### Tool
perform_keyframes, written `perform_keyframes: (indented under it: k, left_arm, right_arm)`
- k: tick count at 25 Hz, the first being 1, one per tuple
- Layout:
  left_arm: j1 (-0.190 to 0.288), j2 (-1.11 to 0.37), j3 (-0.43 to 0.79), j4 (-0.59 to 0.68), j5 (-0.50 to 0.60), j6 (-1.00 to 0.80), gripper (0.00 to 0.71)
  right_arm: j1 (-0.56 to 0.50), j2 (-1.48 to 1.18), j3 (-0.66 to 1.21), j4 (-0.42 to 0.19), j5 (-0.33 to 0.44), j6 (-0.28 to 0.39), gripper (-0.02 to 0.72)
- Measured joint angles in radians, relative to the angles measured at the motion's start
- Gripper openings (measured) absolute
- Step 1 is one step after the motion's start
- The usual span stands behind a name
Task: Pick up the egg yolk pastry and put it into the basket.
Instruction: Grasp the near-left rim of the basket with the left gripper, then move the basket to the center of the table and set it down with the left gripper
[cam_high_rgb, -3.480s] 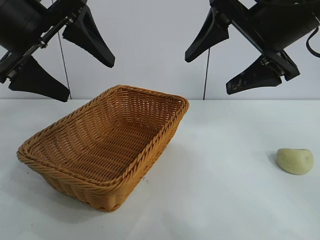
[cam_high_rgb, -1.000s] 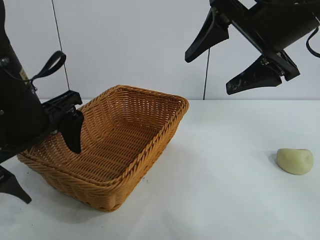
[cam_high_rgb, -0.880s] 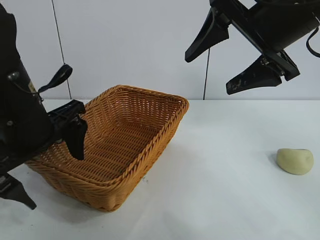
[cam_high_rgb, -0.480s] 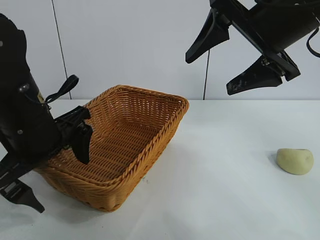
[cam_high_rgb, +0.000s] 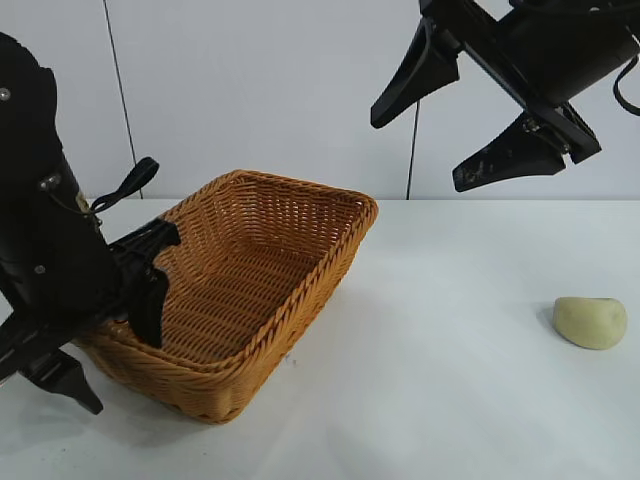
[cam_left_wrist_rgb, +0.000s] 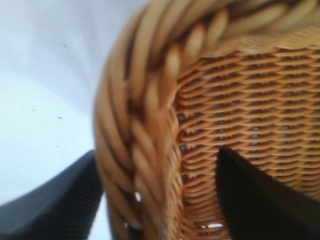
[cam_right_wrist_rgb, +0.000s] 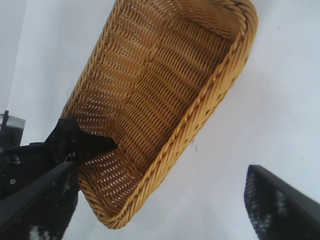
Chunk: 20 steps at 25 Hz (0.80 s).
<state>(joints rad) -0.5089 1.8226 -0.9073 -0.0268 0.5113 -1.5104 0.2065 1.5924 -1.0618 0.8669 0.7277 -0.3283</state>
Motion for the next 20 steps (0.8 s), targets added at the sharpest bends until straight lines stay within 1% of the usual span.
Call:
perform_keyframes:
  k: [4, 11, 13, 17, 20]
  left_arm:
    - [0.002, -0.001, 0.0, -0.006, -0.013, -0.02, 0.092]
    - [0.002, -0.001, -0.001, -0.042, -0.018, -0.003, 0.085]
    - [0.009, -0.006, -0.001, -0.068, -0.019, 0.019, 0.085]
    - [0.062, -0.045, -0.005, -0.128, -0.006, 0.12, 0.083]
    - [0.1, -0.09, -0.023, -0.133, 0.042, 0.181, 0.083]
  right_arm:
    - [0.0, 0.0, 0.0, 0.0, 0.001, 0.0, 0.646]
    - [0.0, 0.0, 0.0, 0.0, 0.002, 0.0, 0.646]
    - [0.0, 0.0, 0.0, 0.0, 0.002, 0.0, 0.646]
    - [0.0, 0.0, 0.0, -0.001, 0.002, 0.0, 0.646]
    - [0.0, 0.0, 0.0, -0.001, 0.002, 0.0, 0.646]
